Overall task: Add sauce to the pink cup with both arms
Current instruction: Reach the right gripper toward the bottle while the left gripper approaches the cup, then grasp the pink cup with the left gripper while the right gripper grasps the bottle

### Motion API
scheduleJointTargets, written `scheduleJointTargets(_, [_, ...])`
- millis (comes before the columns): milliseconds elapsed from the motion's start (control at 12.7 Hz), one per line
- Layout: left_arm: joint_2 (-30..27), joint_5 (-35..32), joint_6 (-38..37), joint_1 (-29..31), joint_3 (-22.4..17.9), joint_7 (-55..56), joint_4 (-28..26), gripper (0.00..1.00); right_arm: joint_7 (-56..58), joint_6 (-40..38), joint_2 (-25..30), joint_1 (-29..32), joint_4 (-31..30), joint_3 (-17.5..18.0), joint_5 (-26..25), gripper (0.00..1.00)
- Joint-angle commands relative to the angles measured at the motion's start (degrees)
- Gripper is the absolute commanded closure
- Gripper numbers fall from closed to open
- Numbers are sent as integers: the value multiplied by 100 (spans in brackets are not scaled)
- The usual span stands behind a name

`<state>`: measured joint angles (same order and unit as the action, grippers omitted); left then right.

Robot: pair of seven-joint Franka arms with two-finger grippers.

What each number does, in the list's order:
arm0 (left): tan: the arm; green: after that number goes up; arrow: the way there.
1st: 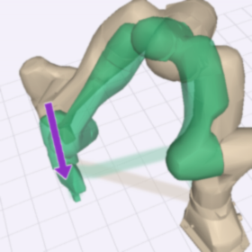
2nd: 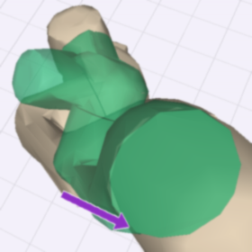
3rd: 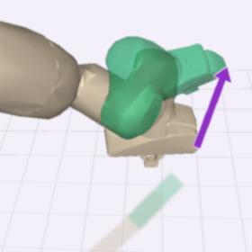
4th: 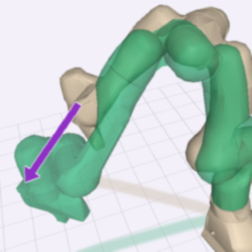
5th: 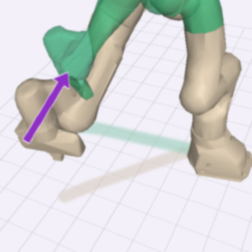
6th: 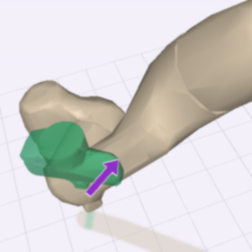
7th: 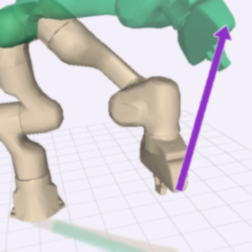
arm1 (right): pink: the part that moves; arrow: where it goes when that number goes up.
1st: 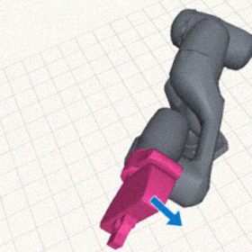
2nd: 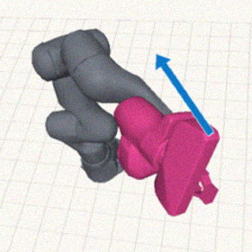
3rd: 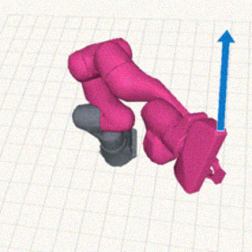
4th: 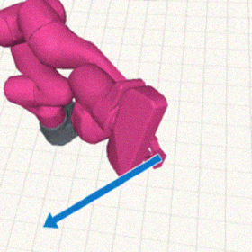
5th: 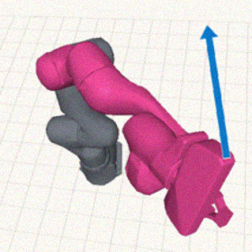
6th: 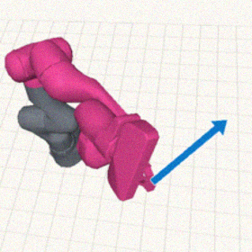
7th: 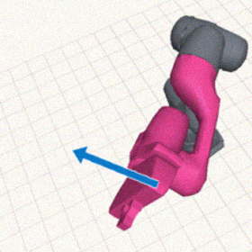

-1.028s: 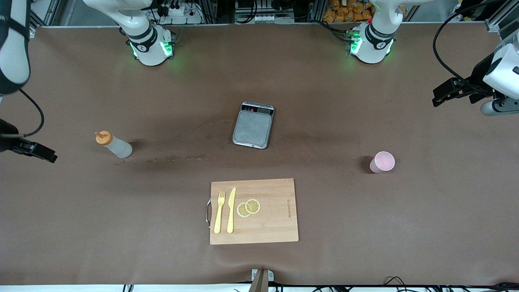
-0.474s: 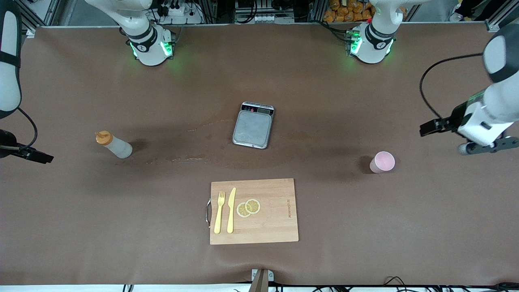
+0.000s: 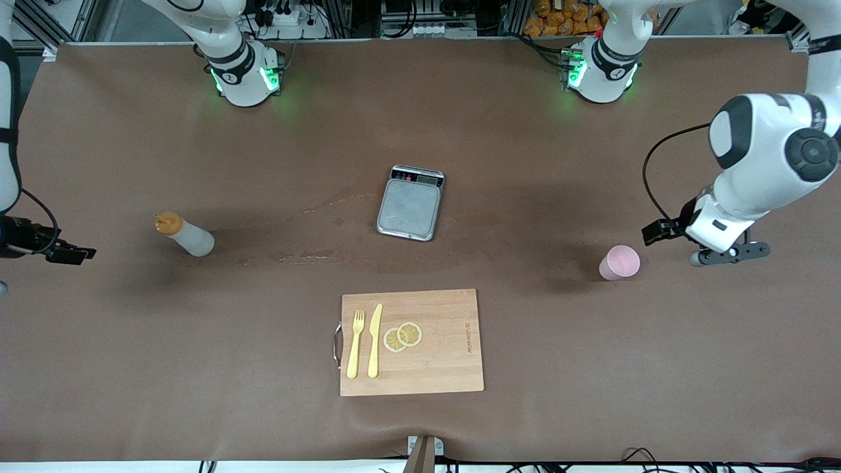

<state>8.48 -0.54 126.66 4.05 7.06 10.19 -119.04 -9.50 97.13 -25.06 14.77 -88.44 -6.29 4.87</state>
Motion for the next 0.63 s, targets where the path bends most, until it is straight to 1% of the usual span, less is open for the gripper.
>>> scheduleJointTargets(0, [197, 27, 253, 34, 24, -35, -66, 0, -26, -177, -261, 367, 134, 75, 504, 0])
scheduleJointTargets(158, [451, 27, 464, 43, 24, -43, -58, 0, -34, -185, -585, 735, 230, 75, 952, 0])
scheduleJointTargets(395, [882, 36, 850, 60, 24, -35, -5, 0, -43, -220, -1385, 1499, 292, 84, 1970, 0])
scheduleJointTargets(474, [987, 27, 886, 121, 24, -35, 12, 0, -61, -543, -1570, 1633, 292, 84, 2392, 0])
scheduleJointTargets(553, [1067, 36, 887, 166, 24, -35, 47, 0, -261, -1007, -1659, 1634, 292, 84, 2709, 0])
